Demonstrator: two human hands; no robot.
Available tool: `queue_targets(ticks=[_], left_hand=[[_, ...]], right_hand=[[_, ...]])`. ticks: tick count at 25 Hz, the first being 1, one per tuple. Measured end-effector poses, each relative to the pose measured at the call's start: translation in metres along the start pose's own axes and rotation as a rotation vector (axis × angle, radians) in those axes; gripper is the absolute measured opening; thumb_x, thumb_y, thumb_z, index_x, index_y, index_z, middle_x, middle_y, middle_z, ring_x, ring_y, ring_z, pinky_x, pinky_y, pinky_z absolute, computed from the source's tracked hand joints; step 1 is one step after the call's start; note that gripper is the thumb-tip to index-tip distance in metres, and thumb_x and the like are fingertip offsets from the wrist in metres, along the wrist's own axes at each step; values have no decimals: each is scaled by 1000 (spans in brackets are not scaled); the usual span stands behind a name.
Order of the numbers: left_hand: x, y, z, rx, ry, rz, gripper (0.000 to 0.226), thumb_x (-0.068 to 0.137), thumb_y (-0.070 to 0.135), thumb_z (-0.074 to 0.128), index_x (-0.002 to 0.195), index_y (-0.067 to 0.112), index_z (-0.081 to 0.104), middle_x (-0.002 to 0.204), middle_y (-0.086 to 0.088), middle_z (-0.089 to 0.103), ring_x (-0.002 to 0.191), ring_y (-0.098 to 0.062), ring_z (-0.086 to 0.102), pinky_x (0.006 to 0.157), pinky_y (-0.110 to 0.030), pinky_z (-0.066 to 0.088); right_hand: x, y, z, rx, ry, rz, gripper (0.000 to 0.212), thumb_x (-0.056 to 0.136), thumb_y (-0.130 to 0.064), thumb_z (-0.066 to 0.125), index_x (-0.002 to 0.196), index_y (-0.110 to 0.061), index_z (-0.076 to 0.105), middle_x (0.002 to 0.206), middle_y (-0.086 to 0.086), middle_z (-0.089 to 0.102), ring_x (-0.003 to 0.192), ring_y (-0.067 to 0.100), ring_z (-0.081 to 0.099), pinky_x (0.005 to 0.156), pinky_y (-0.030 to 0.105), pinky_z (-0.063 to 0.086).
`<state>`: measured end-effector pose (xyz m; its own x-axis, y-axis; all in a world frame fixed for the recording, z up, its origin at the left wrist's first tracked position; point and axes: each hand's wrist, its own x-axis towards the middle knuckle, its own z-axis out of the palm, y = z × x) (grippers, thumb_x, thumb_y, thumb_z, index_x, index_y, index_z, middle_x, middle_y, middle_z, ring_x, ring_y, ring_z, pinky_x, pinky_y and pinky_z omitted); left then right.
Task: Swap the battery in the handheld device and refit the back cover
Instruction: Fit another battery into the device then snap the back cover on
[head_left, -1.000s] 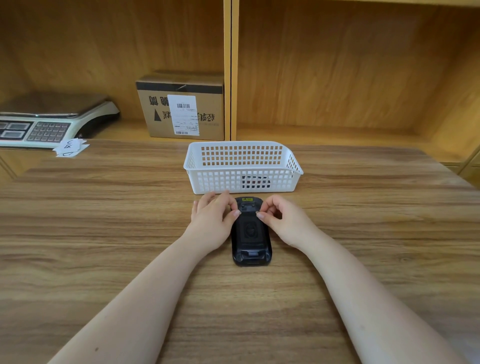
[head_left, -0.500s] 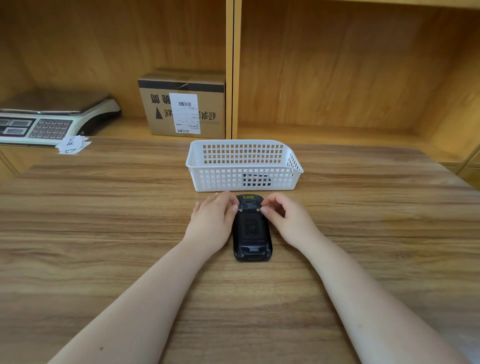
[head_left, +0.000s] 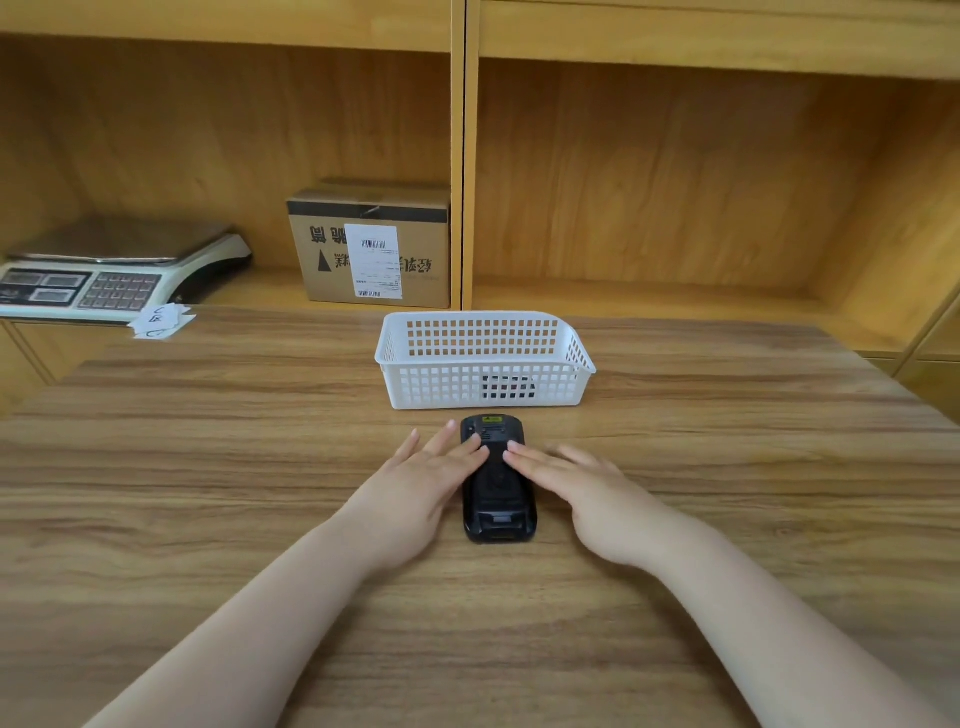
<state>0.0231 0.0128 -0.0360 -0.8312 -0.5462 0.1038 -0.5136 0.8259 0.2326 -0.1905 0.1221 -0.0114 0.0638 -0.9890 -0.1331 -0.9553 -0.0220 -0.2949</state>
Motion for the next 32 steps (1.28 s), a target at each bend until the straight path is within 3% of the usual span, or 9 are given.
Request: queue_targets(ticks=[2,6,8,12,14,17,21,28,32], left_hand=[[2,5,2,26,34,-24,64,97,0,26,153,29,13,162,14,13,147,-5,-12,121,-31,-6],[5,13,4,91,48,-79,63,96,2,25,153,28,14,162,14,12,148,-9,-14,122,-33,-3],[4,17,3,124,19,-93,65,96,3,25,153,29,8,162,13,7,147,-10,-15,122,-37,-2],[-5,17,-8,115,-30,-84,64,97,7,25,153,31,4,162,14,4,149,-8,-8,121,-37,-5],[-15,22,-9,88,-32,-63,63,98,8,25,153,31,5,162,14,5,149,-8,-7,121,-38,-4],[-36,33,-3,115,-46,-42,73,94,2,27,153,34,-1,162,16,-3,147,-8,-14,121,-39,-6],[-43,38,0,104,-45,-66,86,85,-9,27,151,37,-3,161,20,-6,145,-4,-17,120,-40,-4],[-40,47,0,164,-58,-110,85,85,-8,31,152,34,-1,162,18,-5,148,-9,-11,121,-42,2],[-35,47,-5,120,-25,-88,72,92,0,32,153,32,10,161,17,5,150,-11,-2,121,-40,9]], right_hand=[[0,-3,8,-21,91,-20,96,80,17,25,151,-46,11,158,-32,4,145,10,17,116,35,16],[1,-9,13,-31,151,-19,87,84,12,28,152,-41,13,160,-26,7,138,15,29,111,36,26],[0,-8,9,-76,137,-20,84,87,10,27,152,-40,8,161,-24,3,141,20,25,112,38,26],[-14,-8,-4,-173,88,-47,90,88,13,25,151,-45,1,155,-31,-7,150,22,1,117,38,10],[-26,-10,-7,-143,69,-37,97,85,18,26,149,-51,3,146,-38,-11,149,22,0,117,38,8],[-41,-12,2,-107,57,-43,100,83,18,24,146,-56,1,151,-39,-8,149,18,-2,119,39,6],[-40,-16,15,-122,92,-56,96,82,17,23,151,-45,3,157,-32,-3,150,12,1,119,34,10],[-40,-36,23,-253,145,31,72,92,3,23,155,-28,3,164,-13,-1,151,19,-1,119,41,11],[-40,-34,27,-207,71,45,87,84,10,24,153,-34,-4,161,-21,-11,150,17,-11,121,47,6]])
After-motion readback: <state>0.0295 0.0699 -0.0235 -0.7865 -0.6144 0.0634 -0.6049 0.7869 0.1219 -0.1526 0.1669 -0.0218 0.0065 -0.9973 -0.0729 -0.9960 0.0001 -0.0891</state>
